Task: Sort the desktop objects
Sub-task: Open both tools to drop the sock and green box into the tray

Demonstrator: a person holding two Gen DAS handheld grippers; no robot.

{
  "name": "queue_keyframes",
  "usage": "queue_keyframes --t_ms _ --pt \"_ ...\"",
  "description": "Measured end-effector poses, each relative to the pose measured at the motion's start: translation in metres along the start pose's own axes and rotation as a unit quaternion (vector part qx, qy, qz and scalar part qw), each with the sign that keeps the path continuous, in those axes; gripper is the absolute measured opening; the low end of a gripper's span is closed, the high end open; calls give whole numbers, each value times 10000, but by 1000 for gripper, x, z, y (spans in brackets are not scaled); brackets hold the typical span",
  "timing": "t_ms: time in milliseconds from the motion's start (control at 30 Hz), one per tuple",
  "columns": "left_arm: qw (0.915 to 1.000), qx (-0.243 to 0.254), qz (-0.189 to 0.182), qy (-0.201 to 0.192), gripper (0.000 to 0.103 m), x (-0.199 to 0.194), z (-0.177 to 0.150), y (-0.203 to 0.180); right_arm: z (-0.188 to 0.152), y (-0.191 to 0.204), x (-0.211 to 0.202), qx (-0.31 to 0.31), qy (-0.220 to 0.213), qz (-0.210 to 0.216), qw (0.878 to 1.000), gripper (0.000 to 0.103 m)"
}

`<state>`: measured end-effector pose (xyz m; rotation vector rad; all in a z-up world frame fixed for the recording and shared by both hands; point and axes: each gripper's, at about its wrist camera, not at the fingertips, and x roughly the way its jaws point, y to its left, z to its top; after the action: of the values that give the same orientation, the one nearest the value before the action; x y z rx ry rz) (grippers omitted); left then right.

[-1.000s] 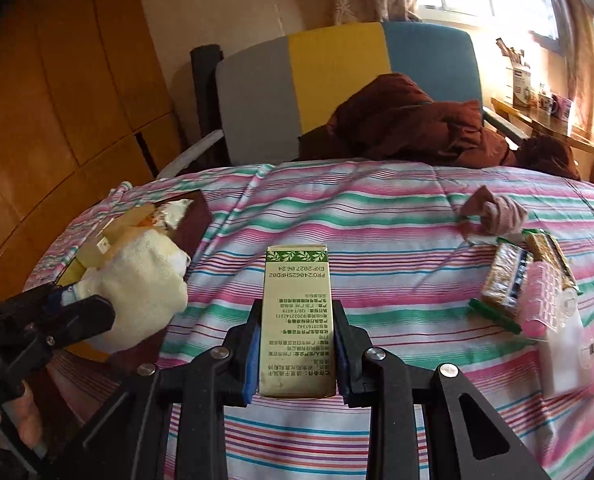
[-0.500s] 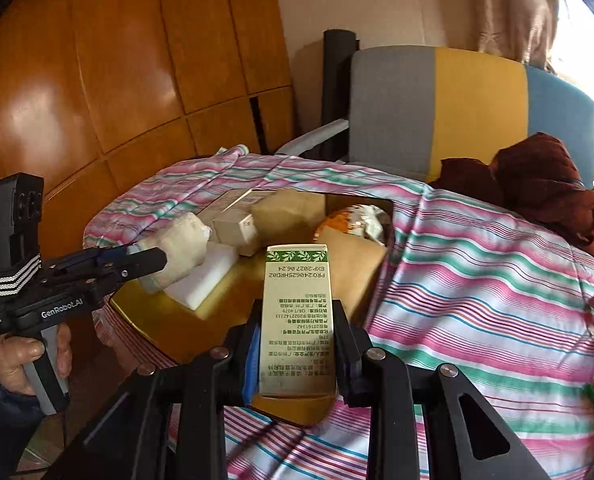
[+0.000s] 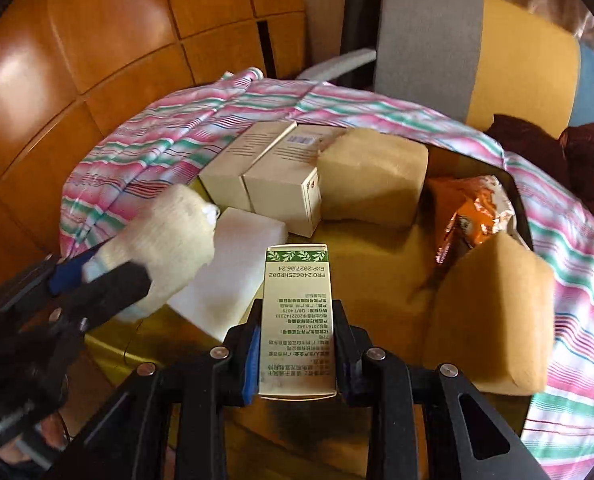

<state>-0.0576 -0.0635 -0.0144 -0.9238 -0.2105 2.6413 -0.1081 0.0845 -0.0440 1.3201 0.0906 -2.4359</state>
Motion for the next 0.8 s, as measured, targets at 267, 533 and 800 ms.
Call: queue_keyframes --t_ms 267,533,800 --pt "9999 -14 32 143 35 12 3 1 15 -11 28 471 351 100 9982 39" --pt "9992 52 203 335 36 22 5 -3 3 -21 9 689 -35 531 9962 51" --pt "9979 188 411 456 37 30 9 -14 -20 -23 -34 547 -566 613 9950 56"
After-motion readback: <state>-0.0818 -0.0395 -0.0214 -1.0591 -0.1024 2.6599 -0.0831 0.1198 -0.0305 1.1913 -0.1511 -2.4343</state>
